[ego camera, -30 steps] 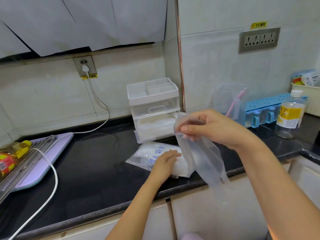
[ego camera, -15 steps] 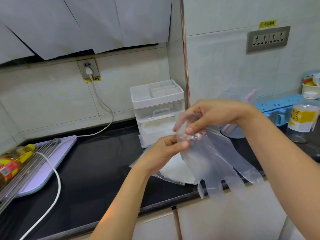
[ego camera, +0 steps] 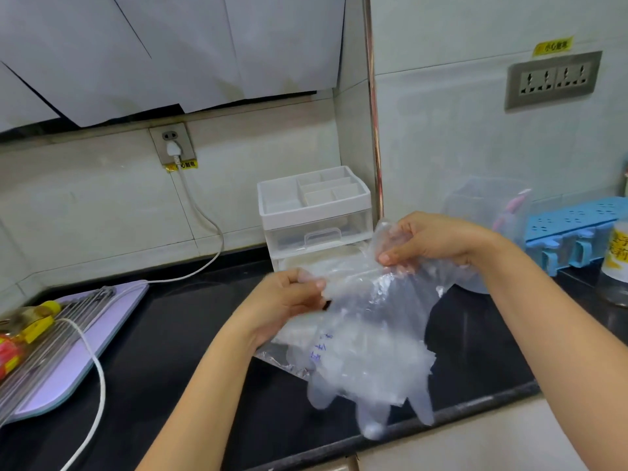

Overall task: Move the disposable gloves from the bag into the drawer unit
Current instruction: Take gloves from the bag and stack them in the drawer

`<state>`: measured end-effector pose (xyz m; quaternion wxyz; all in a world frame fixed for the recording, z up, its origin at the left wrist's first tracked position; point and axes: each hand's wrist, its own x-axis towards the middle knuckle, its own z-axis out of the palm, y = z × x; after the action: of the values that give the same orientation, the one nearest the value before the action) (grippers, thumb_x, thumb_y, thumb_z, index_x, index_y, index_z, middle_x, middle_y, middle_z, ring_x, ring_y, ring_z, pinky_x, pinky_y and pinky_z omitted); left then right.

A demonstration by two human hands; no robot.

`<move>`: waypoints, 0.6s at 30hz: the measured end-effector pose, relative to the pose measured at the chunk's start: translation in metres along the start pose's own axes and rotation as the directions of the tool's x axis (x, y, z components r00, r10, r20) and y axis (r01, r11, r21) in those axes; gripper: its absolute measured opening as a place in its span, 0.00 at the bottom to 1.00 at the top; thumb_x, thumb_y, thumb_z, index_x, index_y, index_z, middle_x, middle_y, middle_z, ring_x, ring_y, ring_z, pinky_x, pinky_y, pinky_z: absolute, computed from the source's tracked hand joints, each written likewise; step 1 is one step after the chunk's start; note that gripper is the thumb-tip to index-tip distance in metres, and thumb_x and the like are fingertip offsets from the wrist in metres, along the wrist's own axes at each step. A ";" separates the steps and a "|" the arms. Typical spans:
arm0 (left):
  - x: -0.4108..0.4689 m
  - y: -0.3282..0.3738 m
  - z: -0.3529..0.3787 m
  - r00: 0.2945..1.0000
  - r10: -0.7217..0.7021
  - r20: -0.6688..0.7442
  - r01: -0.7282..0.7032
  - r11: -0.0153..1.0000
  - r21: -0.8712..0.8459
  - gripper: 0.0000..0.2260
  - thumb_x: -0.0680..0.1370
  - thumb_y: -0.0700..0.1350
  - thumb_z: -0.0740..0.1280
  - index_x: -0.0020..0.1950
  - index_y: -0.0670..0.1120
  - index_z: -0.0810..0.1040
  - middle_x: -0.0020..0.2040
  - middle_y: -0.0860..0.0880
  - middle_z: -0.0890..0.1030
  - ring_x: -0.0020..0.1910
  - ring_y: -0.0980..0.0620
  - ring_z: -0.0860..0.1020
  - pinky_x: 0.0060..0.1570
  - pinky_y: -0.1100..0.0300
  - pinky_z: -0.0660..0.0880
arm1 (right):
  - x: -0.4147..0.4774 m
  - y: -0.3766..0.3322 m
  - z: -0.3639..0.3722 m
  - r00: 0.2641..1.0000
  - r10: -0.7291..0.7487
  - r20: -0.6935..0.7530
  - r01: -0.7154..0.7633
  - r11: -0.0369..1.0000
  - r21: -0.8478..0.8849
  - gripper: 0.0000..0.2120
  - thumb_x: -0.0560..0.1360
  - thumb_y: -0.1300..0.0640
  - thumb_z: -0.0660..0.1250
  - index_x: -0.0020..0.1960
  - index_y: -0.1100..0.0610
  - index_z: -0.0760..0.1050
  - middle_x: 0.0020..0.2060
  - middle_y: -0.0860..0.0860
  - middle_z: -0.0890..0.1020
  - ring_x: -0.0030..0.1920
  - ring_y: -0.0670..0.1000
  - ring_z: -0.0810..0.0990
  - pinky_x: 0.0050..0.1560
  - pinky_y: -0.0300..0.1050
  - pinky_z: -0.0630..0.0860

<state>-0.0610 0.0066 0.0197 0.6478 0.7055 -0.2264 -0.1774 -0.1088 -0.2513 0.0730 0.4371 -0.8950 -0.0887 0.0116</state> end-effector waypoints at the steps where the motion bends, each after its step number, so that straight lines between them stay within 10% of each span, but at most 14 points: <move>1: 0.008 0.009 -0.004 0.999 0.015 -0.047 -0.016 1.000 -0.016 0.06 0.72 0.41 0.72 0.41 0.41 0.76 0.35 0.47 0.79 0.35 0.53 0.80 0.41 0.64 0.78 | 0.009 0.000 0.003 0.999 -0.001 -0.051 0.001 1.000 0.004 0.03 0.73 0.59 0.72 0.44 0.60 0.82 0.38 0.58 0.84 0.35 0.50 0.79 0.40 0.38 0.76; 5: 0.035 0.048 -0.014 0.925 0.181 -0.336 -0.160 0.983 0.088 0.04 0.76 0.40 0.69 0.42 0.42 0.77 0.39 0.45 0.80 0.37 0.54 0.79 0.44 0.64 0.77 | 0.047 -0.005 0.015 0.969 -0.023 -0.245 0.076 0.974 0.212 0.03 0.74 0.60 0.70 0.42 0.56 0.80 0.29 0.48 0.81 0.28 0.45 0.75 0.32 0.35 0.72; 10: 0.046 0.064 -0.004 0.480 0.684 -0.550 -0.310 0.718 0.623 0.09 0.76 0.40 0.67 0.54 0.47 0.72 0.50 0.52 0.76 0.46 0.58 0.74 0.47 0.68 0.71 | 0.087 0.001 0.025 0.920 0.077 -0.383 0.042 0.955 0.293 0.02 0.75 0.61 0.69 0.44 0.58 0.80 0.31 0.50 0.80 0.28 0.46 0.75 0.35 0.38 0.74; 13: 0.052 0.053 0.017 0.613 0.701 -0.365 -0.338 0.650 0.680 0.06 0.76 0.38 0.65 0.50 0.47 0.75 0.43 0.54 0.77 0.40 0.60 0.75 0.42 0.69 0.71 | 0.105 0.012 0.030 0.884 0.169 -0.436 -0.063 0.967 0.247 0.11 0.74 0.63 0.69 0.33 0.59 0.76 0.28 0.52 0.79 0.28 0.49 0.75 0.39 0.42 0.77; 18: 0.087 0.017 0.026 0.919 0.330 -0.218 -0.013 0.575 0.818 0.06 0.76 0.39 0.63 0.44 0.45 0.79 0.40 0.48 0.79 0.40 0.51 0.75 0.44 0.58 0.73 | 0.119 0.023 0.038 0.841 0.280 -0.464 -0.278 0.958 0.073 0.11 0.69 0.67 0.65 0.29 0.60 0.72 0.30 0.56 0.78 0.34 0.54 0.79 0.44 0.48 0.80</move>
<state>-0.0035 -0.0637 0.0379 0.3033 0.9142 -0.2321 0.1356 0.0079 -0.2154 0.0380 0.4404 -0.8736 0.1509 -0.1417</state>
